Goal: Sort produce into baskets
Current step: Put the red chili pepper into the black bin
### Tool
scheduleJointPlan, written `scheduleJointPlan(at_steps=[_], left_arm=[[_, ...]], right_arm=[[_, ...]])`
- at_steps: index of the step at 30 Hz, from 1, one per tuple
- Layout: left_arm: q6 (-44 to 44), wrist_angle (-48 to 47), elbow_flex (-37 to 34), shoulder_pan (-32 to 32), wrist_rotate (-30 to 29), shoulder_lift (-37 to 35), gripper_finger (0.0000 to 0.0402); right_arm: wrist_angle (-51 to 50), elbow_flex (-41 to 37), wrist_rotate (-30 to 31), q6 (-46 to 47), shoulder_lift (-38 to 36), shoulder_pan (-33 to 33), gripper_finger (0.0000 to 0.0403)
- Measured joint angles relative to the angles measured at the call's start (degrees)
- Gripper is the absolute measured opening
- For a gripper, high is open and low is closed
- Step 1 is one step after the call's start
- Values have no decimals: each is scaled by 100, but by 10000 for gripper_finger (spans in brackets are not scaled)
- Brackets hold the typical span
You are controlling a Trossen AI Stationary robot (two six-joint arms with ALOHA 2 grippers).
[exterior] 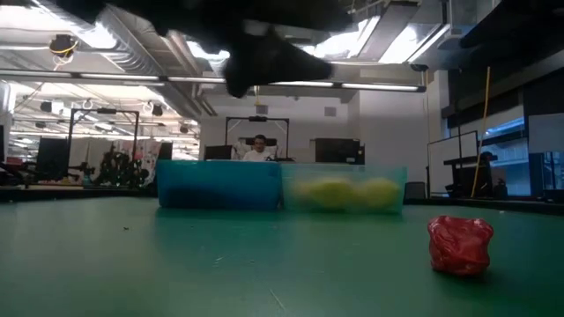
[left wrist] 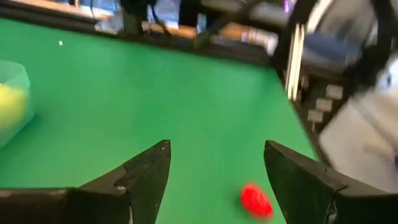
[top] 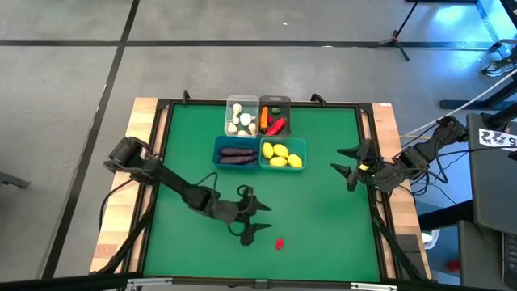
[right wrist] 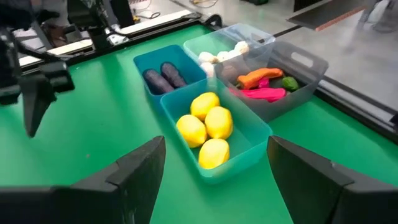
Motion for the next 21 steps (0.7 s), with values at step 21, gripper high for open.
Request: scheduleJointPlan(at_steps=[21], left_arm=[[-794, -1728, 2967, -865, -2253, 2823, 255]], right_arm=[[140, -2, -108, 286, 394, 0, 280]])
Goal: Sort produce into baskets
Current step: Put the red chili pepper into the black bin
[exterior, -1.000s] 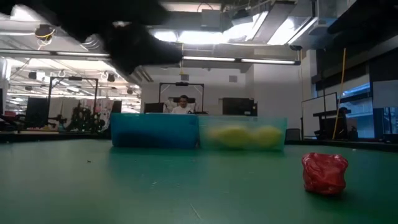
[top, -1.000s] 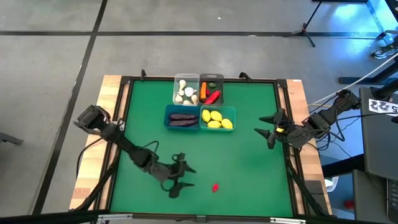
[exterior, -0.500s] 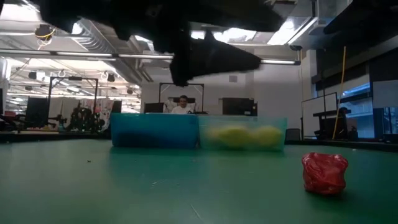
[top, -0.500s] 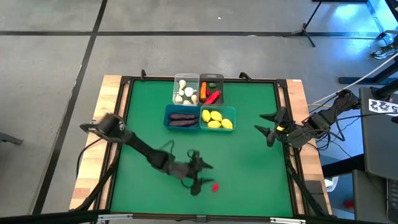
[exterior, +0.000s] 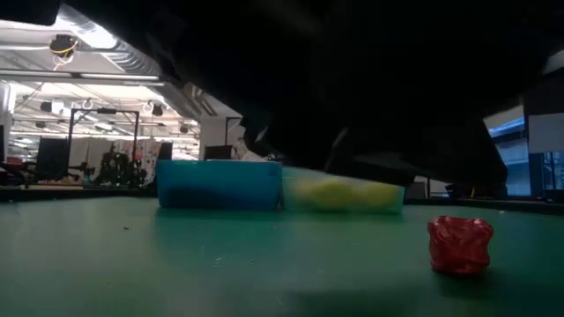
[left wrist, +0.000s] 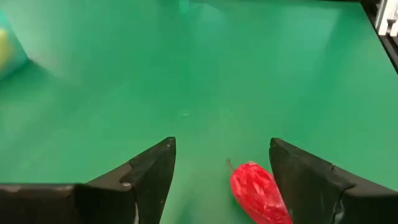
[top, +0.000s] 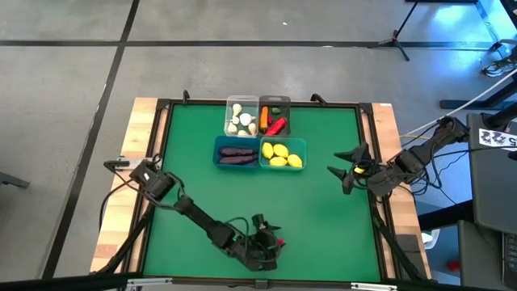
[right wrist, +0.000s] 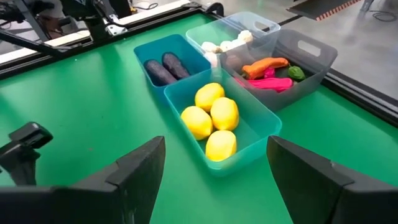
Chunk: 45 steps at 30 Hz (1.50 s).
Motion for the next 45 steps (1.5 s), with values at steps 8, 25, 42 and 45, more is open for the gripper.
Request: scheduleJointPlan(at_steps=[8, 25, 42, 45], left_arm=[[-404, 190, 4, -78, -10, 12, 255], [-744, 120, 11, 61, 245, 386, 255], [-813, 50, 5, -17, 156, 366, 146], [-738, 47, 2, -22, 263, 266, 130]], right_arm=[[26, -2, -87, 0, 154, 0, 280], [6, -2, -98, -6, 176, 0, 280], [-22, -2, -98, -11, 176, 0, 280], [-21, -2, -98, -11, 176, 0, 280]])
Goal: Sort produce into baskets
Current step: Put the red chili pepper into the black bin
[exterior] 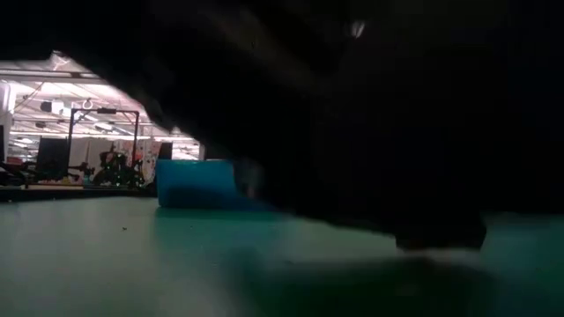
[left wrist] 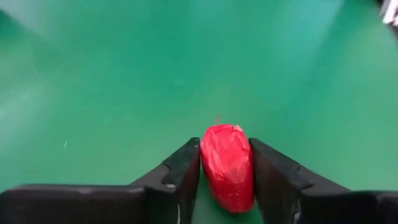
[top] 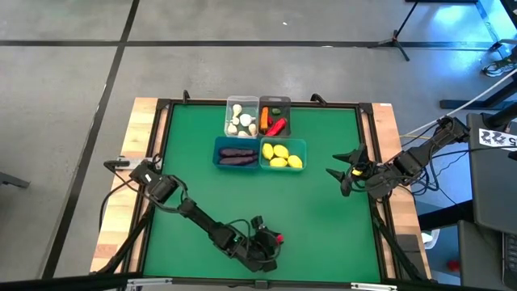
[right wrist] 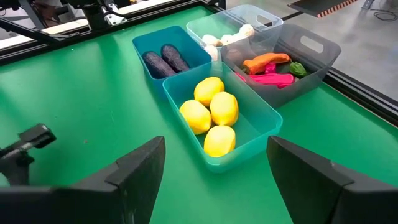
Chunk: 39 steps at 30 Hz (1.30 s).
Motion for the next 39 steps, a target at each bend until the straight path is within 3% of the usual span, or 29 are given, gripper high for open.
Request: scheduleJointPlan(at_steps=[7, 13, 20, 26, 32, 39], left_arm=[[683, -29, -2, 100, -68, -503, 110], [1265, -831, 0, 416, -124, -1247, 103], [2093, -2121, 0, 1105, -185, -2408, 102], [2511, -2717, -31, 2125, -136, -3235, 102], [2651, -2258, -554, 3414, 887, -3459, 102], [2407, -922, -1098, 4893, 2091, -3419, 102]], right_arm=[[1, 2, 1, -12, 0, 0, 280], [1, 2, 0, -35, 0, 0, 280], [-2, 4, 0, -40, 0, 0, 280], [-79, 7, 0, -48, -1, 0, 280], [-162, 7, 2, -50, -2, 0, 280], [-242, 7, 0, -48, -1, 0, 280]])
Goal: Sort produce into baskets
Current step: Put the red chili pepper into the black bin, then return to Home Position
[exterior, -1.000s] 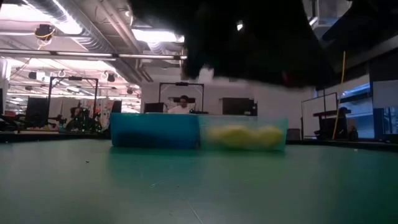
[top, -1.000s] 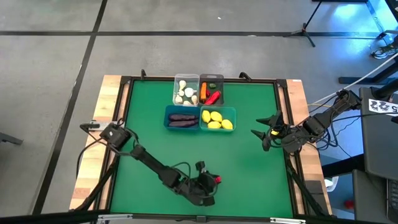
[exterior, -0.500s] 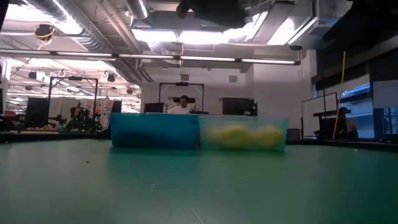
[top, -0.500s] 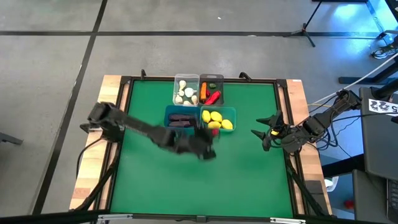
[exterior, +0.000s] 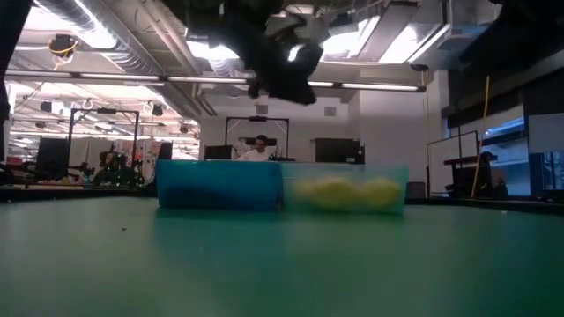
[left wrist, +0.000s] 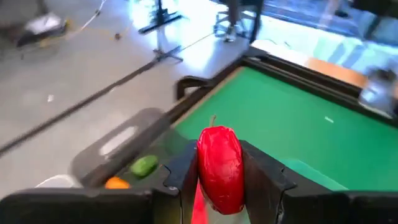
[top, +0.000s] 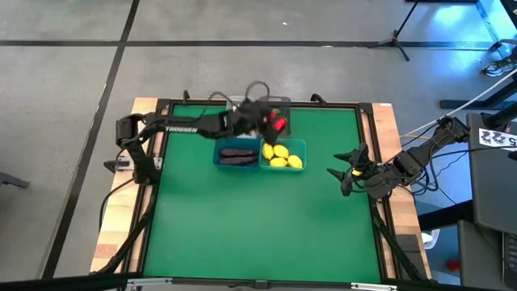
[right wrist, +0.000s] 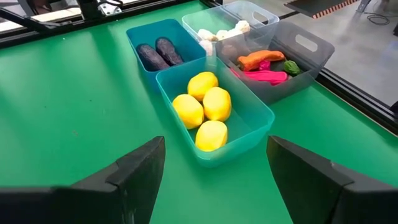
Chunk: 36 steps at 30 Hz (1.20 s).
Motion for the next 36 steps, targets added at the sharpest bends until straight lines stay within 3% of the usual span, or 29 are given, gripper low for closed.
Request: scheduleJointPlan(at_steps=[6, 13, 18, 23, 26, 28, 33, 36], left_arm=[[-407, 187, -115, 788, 456, 103, 102], [-267, 494, -115, 935, 1010, 504, 106], [-270, 581, -115, 930, 1102, 824, 145], [-270, 598, -115, 995, 1777, 851, 200], [-400, 498, -113, 998, 1867, 848, 229], [-733, 325, -109, 998, 1950, 781, 242], [-1137, 388, -91, 997, 3171, 190, 250], [-1142, 275, -75, 933, 3657, -426, 251]], right_arm=[[-70, 0, 2, 0, -1, 0, 280], [-159, 0, 78, 0, -1, -2, 280], [-192, 0, 107, -1, -1, -1, 280], [-190, 0, 107, -2, 1, -2, 280], [-181, 0, 111, -7, 0, -1, 280], [-116, -2, 209, -16, -1, 0, 280], [132, -1, 408, -64, -15, 0, 280], [252, 0, 192, -320, -129, 0, 280]])
